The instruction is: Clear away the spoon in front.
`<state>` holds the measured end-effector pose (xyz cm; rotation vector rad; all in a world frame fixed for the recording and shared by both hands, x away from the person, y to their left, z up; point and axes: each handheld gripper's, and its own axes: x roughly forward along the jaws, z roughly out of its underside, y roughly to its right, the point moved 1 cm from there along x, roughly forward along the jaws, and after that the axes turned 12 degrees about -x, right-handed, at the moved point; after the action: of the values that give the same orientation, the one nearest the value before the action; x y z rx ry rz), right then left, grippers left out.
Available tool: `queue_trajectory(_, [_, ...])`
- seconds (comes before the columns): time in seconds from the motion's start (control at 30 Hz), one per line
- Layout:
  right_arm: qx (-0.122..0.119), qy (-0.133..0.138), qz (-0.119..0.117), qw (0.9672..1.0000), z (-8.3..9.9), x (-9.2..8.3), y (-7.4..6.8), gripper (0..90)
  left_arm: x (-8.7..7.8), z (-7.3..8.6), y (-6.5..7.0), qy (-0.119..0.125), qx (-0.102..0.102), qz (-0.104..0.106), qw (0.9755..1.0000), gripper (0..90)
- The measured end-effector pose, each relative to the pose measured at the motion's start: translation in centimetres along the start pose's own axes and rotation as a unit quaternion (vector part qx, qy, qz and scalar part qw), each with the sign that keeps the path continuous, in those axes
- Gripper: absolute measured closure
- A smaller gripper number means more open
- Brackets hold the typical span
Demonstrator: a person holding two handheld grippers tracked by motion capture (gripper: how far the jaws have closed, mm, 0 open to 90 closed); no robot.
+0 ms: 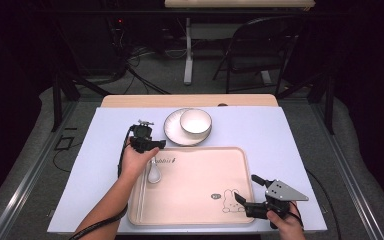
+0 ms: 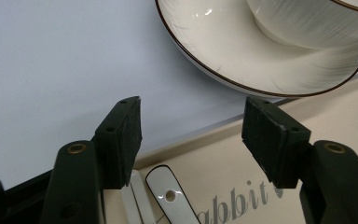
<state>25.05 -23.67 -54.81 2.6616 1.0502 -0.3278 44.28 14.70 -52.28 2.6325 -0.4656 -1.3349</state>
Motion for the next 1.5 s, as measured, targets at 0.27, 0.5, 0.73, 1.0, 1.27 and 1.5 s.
queue_trajectory(0.27, [0.000,0.001,0.001,1.0000,0.0,-0.1,0.0,14.4,-1.1,-0.8,0.4,0.009,-0.002,0.003,1.0000,37.5])
queue_trajectory(0.5, [0.000,0.000,0.001,1.0000,0.0,0.0,0.0,14.4,-1.9,-1.8,1.3,0.018,0.005,0.011,0.9998,37.6])
queue_trajectory(0.73, [0.001,0.000,0.000,1.0000,0.0,0.0,0.0,14.4,-2.5,-3.0,2.3,0.026,0.015,0.012,0.9995,37.6])
queue_trajectory(1.0, [0.002,0.000,0.000,1.0000,0.0,0.0,0.0,14.4,-3.1,-4.4,3.6,0.033,0.021,0.020,0.9991,37.7])
queue_trajectory(1.27, [0.002,0.001,0.000,1.0000,0.0,0.0,0.1,14.4,-2.5,-6.0,4.6,0.036,0.008,0.025,0.9990,37.8])
queue_trajectory(1.5, [0.002,0.001,0.000,1.0000,0.0,0.0,0.1,14.4,-1.2,-6.9,5.5,0.036,-0.002,0.022,0.9991,38.0])
